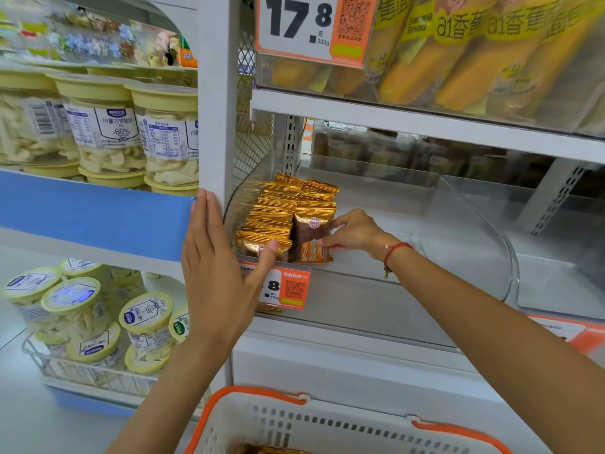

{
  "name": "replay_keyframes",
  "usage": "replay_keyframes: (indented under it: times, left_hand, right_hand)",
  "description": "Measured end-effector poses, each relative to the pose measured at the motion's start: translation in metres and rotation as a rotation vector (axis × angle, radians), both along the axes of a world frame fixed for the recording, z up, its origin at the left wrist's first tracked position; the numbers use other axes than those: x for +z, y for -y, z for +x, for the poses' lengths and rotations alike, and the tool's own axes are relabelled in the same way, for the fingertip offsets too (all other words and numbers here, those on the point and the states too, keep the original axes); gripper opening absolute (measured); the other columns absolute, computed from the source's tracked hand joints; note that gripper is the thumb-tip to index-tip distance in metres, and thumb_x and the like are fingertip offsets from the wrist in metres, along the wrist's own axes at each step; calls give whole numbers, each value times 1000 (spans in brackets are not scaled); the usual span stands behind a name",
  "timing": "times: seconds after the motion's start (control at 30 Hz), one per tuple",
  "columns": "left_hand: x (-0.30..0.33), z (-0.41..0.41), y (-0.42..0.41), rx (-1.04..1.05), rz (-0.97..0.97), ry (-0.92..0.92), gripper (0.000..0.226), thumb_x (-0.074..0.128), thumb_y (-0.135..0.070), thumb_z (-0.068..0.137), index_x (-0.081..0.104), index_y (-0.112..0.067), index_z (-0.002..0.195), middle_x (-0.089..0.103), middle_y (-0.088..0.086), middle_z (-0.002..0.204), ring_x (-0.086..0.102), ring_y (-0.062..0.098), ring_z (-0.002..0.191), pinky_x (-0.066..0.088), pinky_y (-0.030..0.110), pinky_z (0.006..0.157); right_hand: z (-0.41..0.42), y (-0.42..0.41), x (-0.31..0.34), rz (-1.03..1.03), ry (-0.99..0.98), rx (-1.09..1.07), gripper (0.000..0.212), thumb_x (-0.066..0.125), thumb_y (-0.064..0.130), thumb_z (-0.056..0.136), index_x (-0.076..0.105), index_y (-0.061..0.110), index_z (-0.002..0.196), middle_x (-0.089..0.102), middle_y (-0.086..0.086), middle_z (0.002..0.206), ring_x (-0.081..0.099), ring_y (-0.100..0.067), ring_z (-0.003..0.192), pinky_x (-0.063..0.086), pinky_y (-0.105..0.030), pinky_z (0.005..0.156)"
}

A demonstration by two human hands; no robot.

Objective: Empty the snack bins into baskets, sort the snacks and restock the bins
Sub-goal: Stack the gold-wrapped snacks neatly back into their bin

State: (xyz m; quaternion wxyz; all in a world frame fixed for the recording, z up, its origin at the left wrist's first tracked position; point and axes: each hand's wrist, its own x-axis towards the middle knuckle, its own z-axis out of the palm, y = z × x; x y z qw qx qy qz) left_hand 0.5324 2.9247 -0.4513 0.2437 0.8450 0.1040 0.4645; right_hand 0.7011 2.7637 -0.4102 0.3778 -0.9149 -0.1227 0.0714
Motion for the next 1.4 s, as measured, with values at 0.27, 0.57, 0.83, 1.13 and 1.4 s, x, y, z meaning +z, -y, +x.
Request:
replay_keyframes:
  times: [0.27,0.57,0.83,1.13,1.4]
  left_hand:
    - [-1,1,1,6,-6,17,91,37,-65,90,5,-9,155,2,3,163,-4,6,147,-5,15,116]
    - [-2,-1,-1,-11,3,12,91,37,-65,91,5,-10,155,1,3,163,-5,6,148,-4,16,116]
    - [-2,-1,-1,-33,-22,12,91,35,-67,90,3,-12,156,-1,1,163,-7,5,147,-7,15,115]
    - [7,-13,-7,-36,10,-106,95,41,-70,89,10,-10,155,7,7,163,5,20,149,10,34,120]
    - [31,-78,45,-204,251,-182,35,70,-15,84,62,-19,118,61,1,123,54,26,110,49,42,82]
  right_hand:
    - [-9,-11,0,-91,228,56,69,86,21,68,46,14,124,58,-2,106,60,-23,101,54,-43,87]
    - [-14,-6,2,-244,499,174,57,82,20,75,51,20,122,38,-6,131,56,-25,99,51,-32,79]
    - [-11,-18,-3,-244,474,133,59,83,20,74,49,16,123,48,-10,131,51,-26,115,42,-28,82]
    - [-53,19,41,-93,271,233,63,76,16,82,45,15,137,50,-6,128,60,-24,103,49,-30,85]
    - [-177,87,23,-219,458,484,21,64,25,90,63,33,110,62,13,88,57,-8,77,49,-27,68]
